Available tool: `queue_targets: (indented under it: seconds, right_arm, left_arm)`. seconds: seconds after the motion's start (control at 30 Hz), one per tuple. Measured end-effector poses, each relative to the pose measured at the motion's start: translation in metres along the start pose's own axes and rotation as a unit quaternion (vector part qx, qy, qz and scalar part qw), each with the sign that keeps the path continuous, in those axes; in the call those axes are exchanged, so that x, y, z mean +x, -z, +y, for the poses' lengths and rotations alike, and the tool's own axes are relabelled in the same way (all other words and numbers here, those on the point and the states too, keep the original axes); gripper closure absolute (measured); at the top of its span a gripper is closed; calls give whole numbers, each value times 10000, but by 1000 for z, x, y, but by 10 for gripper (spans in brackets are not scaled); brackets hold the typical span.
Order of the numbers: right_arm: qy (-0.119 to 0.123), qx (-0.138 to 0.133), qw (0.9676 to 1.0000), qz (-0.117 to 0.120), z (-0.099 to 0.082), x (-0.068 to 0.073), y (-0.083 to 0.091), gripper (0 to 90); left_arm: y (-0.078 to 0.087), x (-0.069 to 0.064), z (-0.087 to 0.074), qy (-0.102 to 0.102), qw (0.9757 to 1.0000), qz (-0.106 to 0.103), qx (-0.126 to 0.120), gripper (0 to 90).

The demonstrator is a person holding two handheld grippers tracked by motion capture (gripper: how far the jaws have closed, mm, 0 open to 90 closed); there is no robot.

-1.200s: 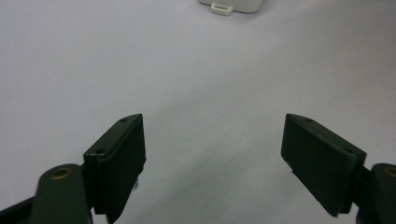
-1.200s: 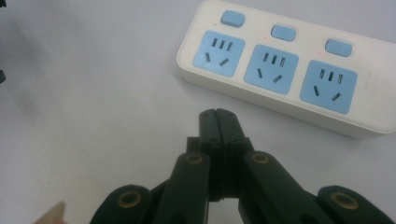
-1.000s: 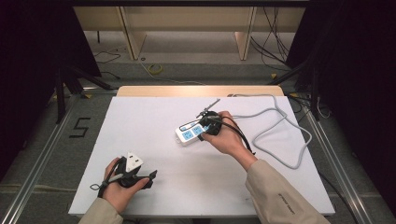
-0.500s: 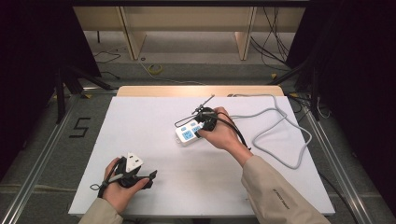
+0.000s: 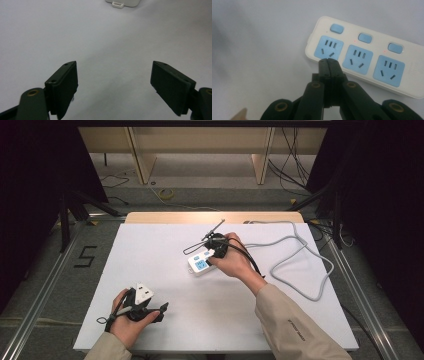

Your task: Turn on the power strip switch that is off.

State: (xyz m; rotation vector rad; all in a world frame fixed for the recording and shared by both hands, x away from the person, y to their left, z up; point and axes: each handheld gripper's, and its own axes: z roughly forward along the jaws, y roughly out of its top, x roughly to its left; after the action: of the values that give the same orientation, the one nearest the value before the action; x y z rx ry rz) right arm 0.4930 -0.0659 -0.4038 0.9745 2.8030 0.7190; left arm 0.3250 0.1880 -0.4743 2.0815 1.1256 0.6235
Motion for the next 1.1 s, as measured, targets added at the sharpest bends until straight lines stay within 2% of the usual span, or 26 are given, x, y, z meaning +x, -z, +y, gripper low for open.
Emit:
queue_targets:
  seconds: [0.83,1.1]
  right_arm:
    - [-50,147,9999,-67,16,-5,-8,900]
    - [-77,97,9999,-90,22,-7,-8,900]
  left_arm:
    - [1,0,0,-35,10000,0,1,218]
    - [1,0,0,-43,10000,1,2,218]
